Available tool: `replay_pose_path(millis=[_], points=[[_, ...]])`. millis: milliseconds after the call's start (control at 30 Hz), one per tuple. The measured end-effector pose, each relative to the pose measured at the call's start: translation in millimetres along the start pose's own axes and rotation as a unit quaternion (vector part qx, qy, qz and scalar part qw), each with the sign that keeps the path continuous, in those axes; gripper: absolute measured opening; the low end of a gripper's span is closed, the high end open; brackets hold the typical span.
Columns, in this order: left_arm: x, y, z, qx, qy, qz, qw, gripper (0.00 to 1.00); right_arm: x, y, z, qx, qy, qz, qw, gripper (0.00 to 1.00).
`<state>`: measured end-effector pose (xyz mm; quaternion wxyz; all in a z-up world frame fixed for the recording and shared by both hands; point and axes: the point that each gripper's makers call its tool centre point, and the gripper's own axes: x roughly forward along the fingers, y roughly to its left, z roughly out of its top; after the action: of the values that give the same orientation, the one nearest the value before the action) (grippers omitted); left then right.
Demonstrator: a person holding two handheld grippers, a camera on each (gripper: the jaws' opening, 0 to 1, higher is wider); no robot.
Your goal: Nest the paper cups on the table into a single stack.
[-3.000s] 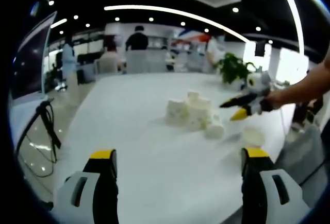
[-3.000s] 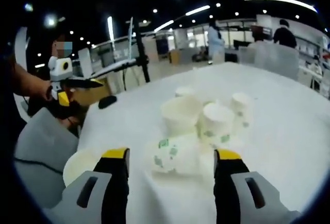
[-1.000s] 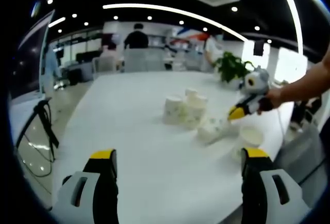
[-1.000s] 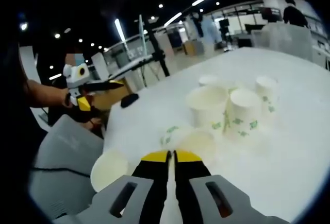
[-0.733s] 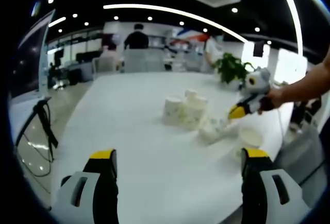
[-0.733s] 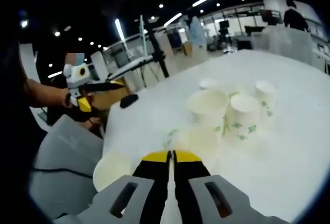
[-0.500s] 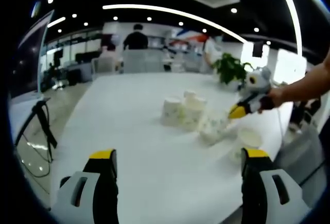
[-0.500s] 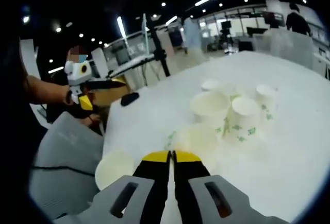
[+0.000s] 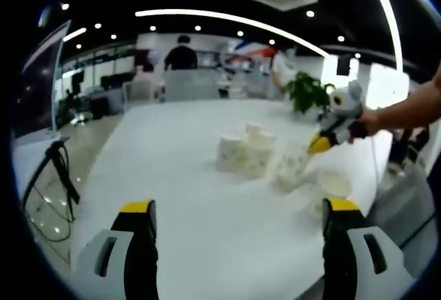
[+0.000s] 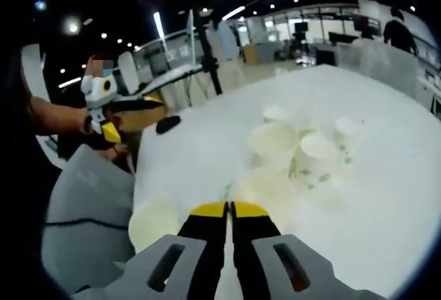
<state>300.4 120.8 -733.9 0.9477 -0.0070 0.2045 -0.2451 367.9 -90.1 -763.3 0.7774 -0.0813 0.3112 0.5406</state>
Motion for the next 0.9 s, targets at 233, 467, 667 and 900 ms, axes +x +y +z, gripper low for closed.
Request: replay_pose_path(millis=[233, 467, 667, 900], points=[[-3, 0.8, 8.0, -0.003, -0.011, 0.001, 0.9999, 0.98, -13, -4, 14.7, -0.006, 0.011, -0.010, 0.9999, 0.00], [-4, 2.0, 11.6, 0.007, -0.014, 0.002, 0.9999, 0.98, -25, -11, 28.3, -0.021, 0.034, -0.023, 0.9990, 0.00], [-5, 1.3, 10.0, 0.006, -0.009, -0.003, 0.9999, 0.98, -36, -17, 49.8, -0.040, 0.048, -0.031, 0.9976, 0.00], [-4, 3.8, 19.3, 0.019, -0.007, -0.009, 0.9997, 0.98, -49, -25, 75.8, -0.069, 0.065, -0.045, 0.9945, 0.00]])
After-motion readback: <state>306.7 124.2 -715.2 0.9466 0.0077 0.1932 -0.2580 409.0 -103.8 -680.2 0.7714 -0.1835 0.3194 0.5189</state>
